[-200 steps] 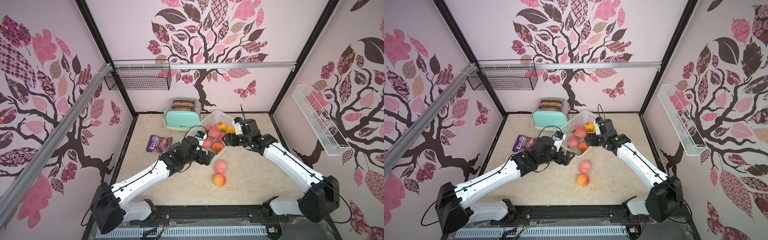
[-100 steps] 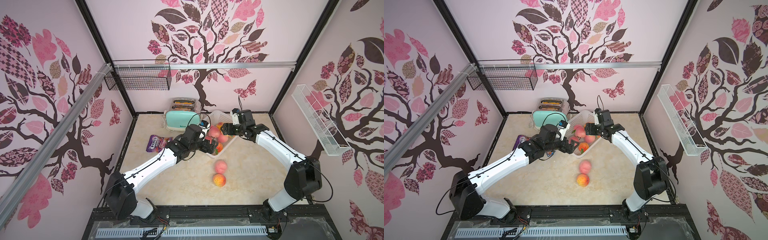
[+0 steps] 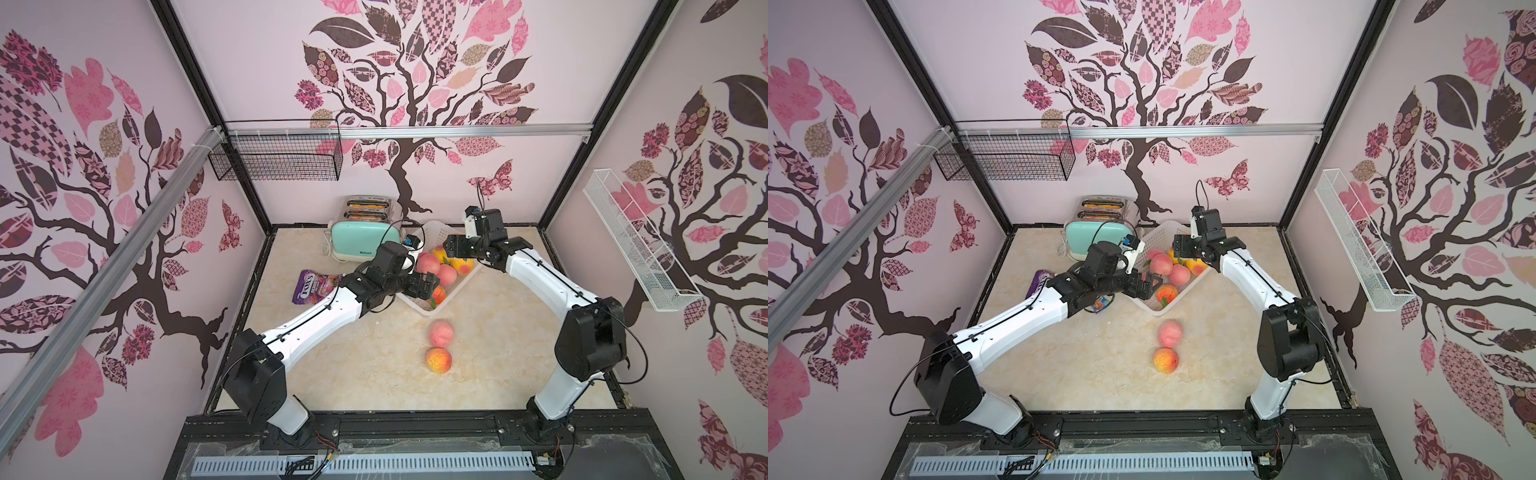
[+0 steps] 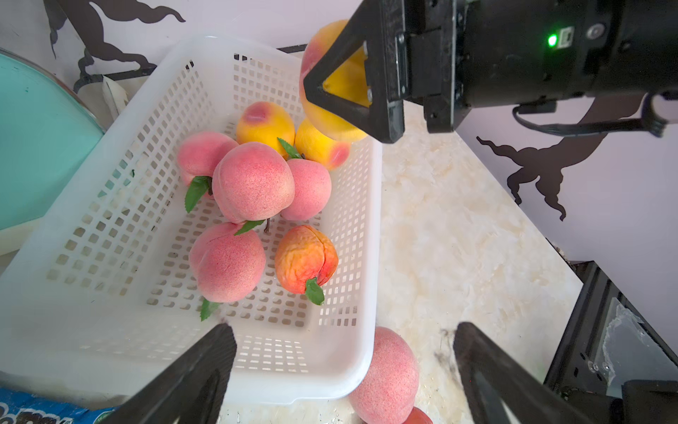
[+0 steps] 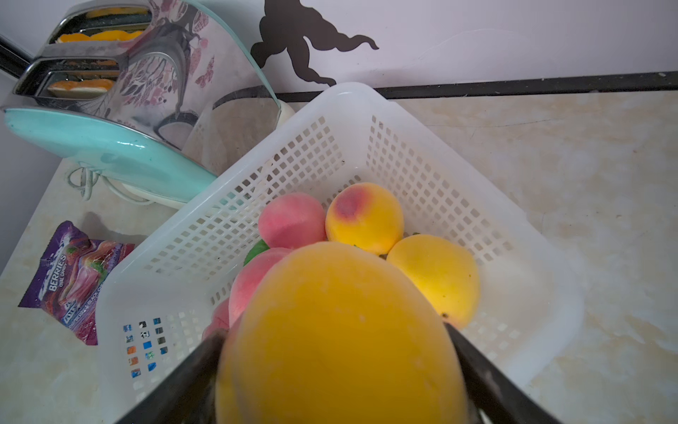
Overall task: Put the peaches into the basket
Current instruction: Place the peach in the basket.
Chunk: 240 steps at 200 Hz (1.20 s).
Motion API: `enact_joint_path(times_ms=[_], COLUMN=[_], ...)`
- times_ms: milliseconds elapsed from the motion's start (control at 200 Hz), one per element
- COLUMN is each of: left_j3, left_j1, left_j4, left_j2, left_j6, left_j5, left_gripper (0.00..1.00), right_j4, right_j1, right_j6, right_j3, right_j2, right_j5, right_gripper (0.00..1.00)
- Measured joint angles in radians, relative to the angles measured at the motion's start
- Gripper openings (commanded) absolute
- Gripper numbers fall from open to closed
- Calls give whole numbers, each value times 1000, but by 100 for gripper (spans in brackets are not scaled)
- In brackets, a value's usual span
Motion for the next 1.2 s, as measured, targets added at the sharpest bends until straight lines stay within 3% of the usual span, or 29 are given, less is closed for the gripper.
enact_joint_path(times_ms=[425,1200], left_j3=[0,-25], left_j1=[14,21], left_j4=[26,45], left_j2=[1,0], left_j6=[-2,-7], left_j5=[13,47], left_gripper=[97,97], right_j4=[6,-9], right_j1=[-6,-9], right_j6=[-14,-37], right_j3=[109,199], right_j2=[156,283], right_j5=[9,23], right_gripper=[85,86])
